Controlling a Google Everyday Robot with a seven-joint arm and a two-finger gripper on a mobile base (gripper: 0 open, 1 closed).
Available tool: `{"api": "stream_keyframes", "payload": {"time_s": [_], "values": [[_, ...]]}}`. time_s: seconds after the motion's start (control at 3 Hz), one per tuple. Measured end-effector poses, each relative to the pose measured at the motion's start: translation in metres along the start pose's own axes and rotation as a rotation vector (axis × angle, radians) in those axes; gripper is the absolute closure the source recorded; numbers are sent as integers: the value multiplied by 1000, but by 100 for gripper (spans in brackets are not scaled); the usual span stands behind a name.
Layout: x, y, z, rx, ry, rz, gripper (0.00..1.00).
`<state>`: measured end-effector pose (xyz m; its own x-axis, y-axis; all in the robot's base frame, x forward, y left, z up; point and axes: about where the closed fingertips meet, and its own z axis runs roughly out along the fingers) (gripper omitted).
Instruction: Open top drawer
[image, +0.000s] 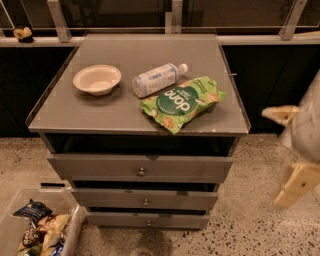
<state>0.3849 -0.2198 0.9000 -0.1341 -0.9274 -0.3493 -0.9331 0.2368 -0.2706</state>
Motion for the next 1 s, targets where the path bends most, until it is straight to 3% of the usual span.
{"api": "stream_keyframes", "payload": {"time_s": [0.33,0.67,1.0], "values": [[51,42,53,-8,-41,51,0],[114,98,121,-85,-124,149,0],[144,126,176,-183,-254,176,0]]}}
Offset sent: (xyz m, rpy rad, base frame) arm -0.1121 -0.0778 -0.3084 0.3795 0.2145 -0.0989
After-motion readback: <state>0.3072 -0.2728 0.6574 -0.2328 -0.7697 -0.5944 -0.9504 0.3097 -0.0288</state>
